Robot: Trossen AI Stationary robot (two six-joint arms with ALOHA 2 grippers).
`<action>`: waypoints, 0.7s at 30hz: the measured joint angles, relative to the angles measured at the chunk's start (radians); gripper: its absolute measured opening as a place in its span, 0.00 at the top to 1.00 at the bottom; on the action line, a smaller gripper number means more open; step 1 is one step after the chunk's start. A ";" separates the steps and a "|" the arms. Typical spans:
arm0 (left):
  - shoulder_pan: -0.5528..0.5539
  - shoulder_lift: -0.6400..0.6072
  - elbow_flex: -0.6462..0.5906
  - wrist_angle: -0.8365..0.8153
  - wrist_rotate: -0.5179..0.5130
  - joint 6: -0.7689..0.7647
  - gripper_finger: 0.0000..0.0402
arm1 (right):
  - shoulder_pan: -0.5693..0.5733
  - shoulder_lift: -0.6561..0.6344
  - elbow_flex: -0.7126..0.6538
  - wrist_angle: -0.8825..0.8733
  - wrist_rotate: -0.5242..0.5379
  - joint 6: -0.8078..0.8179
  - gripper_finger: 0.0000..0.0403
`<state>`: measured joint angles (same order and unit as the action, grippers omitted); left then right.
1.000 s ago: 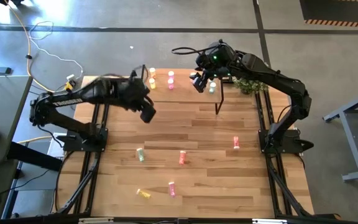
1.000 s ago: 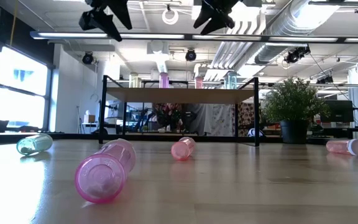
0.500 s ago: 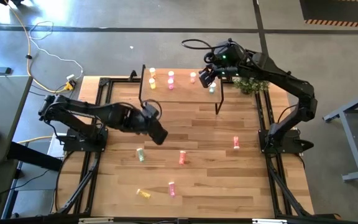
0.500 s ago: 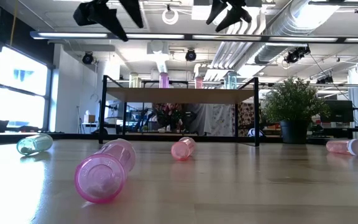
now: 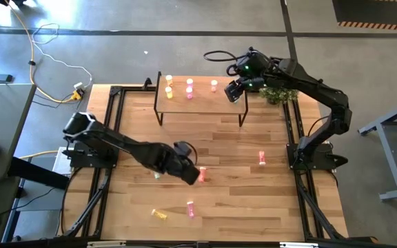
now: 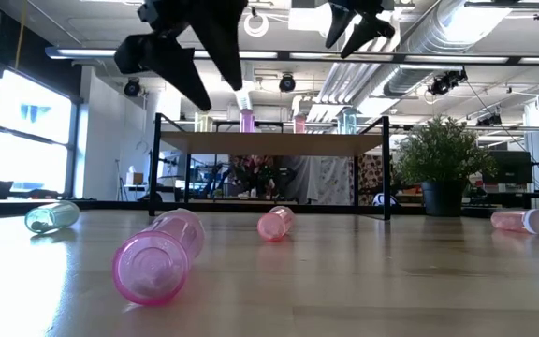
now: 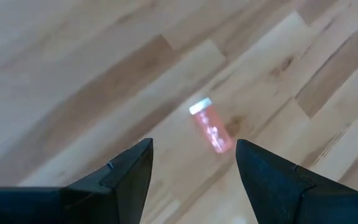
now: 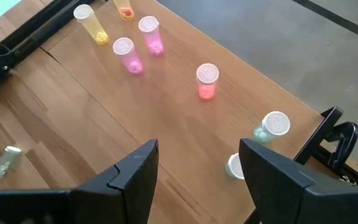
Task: Pick and place medicine bottles onto shelf by color
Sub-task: Put the bottom pink pill bottle on the shelf aligned with other pink pill bottles
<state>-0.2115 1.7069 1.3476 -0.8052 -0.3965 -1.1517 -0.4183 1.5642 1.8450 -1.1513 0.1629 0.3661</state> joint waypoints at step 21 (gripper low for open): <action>-0.014 0.256 0.000 0.259 0.088 -0.068 0.45 | 0.000 0.000 0.000 0.007 0.000 -0.006 0.46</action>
<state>-0.2253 1.9628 1.3479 -0.5457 -0.3090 -1.2196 -0.4183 1.5646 1.8450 -1.1446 0.1627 0.3602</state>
